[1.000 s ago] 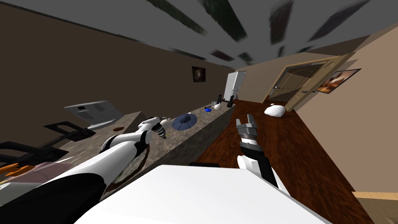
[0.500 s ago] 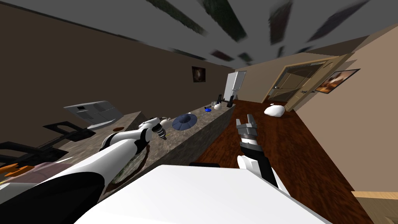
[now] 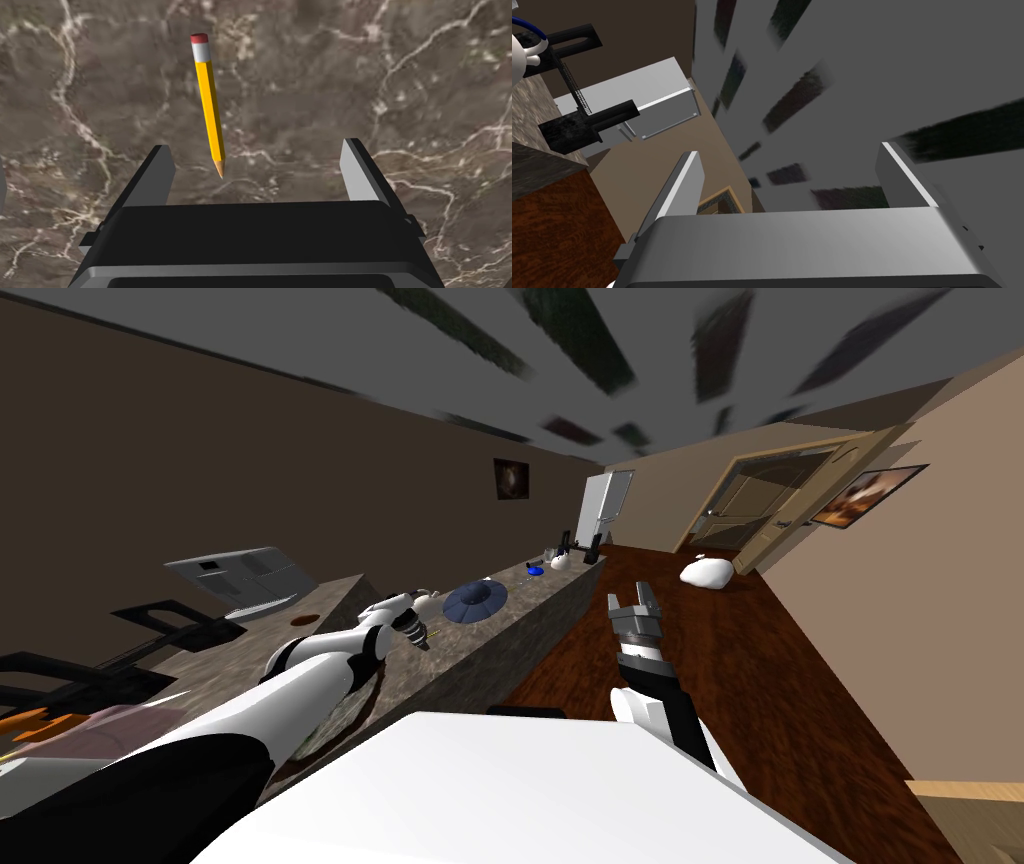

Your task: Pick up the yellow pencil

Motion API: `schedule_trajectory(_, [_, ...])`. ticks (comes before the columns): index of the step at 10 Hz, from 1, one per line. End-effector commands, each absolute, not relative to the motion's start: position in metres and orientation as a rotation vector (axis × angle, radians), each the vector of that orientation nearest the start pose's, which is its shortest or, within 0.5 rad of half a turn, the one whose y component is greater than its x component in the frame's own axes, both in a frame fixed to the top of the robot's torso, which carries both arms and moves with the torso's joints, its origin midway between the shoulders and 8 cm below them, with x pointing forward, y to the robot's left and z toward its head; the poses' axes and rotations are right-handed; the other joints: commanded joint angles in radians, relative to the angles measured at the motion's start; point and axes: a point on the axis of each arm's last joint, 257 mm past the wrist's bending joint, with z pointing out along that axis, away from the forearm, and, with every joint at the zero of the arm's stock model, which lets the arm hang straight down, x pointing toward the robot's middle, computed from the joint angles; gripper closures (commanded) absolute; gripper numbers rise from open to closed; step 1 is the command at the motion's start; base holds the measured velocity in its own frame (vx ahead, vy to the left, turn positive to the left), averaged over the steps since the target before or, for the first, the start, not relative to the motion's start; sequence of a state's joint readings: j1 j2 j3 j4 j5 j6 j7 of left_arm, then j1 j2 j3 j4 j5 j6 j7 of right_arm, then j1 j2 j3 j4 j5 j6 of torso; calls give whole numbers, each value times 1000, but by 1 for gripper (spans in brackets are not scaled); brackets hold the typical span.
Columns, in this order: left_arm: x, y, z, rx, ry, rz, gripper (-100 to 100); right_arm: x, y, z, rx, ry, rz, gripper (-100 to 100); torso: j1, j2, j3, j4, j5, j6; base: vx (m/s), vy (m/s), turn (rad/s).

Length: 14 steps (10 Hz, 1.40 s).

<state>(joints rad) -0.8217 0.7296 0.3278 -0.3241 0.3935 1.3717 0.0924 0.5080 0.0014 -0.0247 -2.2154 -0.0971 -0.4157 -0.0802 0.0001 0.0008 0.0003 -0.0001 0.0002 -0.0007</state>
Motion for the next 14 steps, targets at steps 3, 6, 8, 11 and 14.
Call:
schedule_trajectory(3, [428,506,-355,-2836,1353,-142,-100,364,-306,-24,879,623,1369,0,0,0,0,0,0,0,0,0,0])
schedule_trajectory(6, [427,505,-357,-2837,1354,-141,100,364,-306,-24,879,623,1369,0,1,-1,-1,-1,1,0,0,0,0])
schedule_trajectory(8, [428,505,-356,-2836,1352,-144,100,364,-306,-24,879,623,1369,0,0,0,-1,-1,1,0,0,0,0])
schedule_trajectory(11, [427,505,-357,-2839,1351,-141,0,364,-306,-24,879,623,1369,0,1,-1,-1,-1,1,1,0,0,0])
schedule_trajectory(14, [429,509,-345,-2837,1352,-143,100,364,-306,-24,879,623,1369,0,1,-1,-1,0,0,1,3,2,-2])
